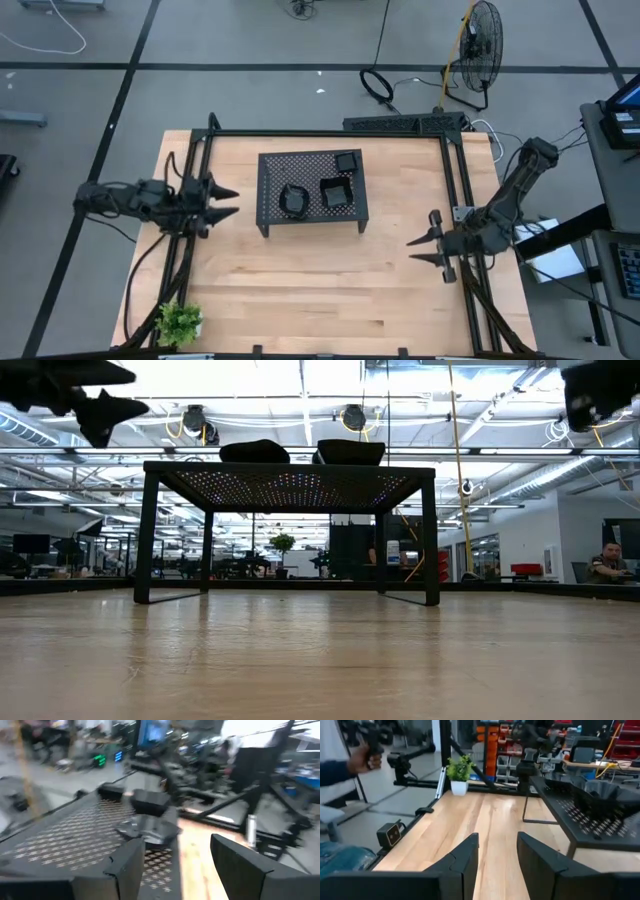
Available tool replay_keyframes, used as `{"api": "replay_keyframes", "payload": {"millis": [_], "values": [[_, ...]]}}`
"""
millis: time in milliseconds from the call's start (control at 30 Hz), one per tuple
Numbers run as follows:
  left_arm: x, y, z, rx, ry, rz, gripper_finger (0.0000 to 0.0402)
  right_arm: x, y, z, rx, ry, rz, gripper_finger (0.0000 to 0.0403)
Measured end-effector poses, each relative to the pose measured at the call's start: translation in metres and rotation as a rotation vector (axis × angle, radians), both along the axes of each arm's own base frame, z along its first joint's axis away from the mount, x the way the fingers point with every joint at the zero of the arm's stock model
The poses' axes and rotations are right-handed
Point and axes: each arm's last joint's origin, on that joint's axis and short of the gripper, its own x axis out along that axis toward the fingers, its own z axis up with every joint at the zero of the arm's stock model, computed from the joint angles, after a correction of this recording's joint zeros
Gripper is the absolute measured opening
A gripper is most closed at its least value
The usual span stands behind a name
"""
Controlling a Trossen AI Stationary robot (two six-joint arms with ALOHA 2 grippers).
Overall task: Pick & Place Mini shaped plates
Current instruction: Return to Home Position
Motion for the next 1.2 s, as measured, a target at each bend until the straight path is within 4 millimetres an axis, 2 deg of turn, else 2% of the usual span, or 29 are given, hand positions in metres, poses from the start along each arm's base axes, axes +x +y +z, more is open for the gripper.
{"api": "replay_keyframes", "payload": {"millis": [133, 267, 400, 767, 967, 1067, 1200], "values": [[-0.005, -0.002, -0.018, 0.049, -0.043, -0.072, 0.0228, -0.010, -0.013, -0.017, 0.048, -0.069, 0.019, 0.0125], [-0.004, -0.001, -0.029, 0.066, -0.026, -0.053, 0.0228, -0.017, -0.019, -0.036, 0.057, -0.160, 0.091, 0.0125], [-0.005, -0.001, -0.029, 0.085, -0.016, -0.028, 0.0227, -0.023, -0.026, -0.026, 0.131, -0.267, 0.093, 0.0125], [-0.004, 0.000, -0.031, 0.085, 0.002, -0.001, 0.0228, -0.025, -0.037, -0.020, 0.068, -0.398, 0.206, 0.0123], [-0.004, 0.000, -0.030, 0.084, 0.001, -0.001, 0.0228, -0.016, -0.049, -0.021, 0.041, -0.384, 0.076, 0.0122], [-0.004, 0.000, -0.030, 0.084, 0.000, -0.001, 0.0228, -0.011, -0.056, -0.029, 0.013, -0.301, -0.001, 0.0121], [-0.004, 0.000, -0.030, 0.083, 0.000, -0.001, 0.0228, -0.007, -0.060, -0.040, -0.006, -0.184, 0.030, 0.0125]]}}
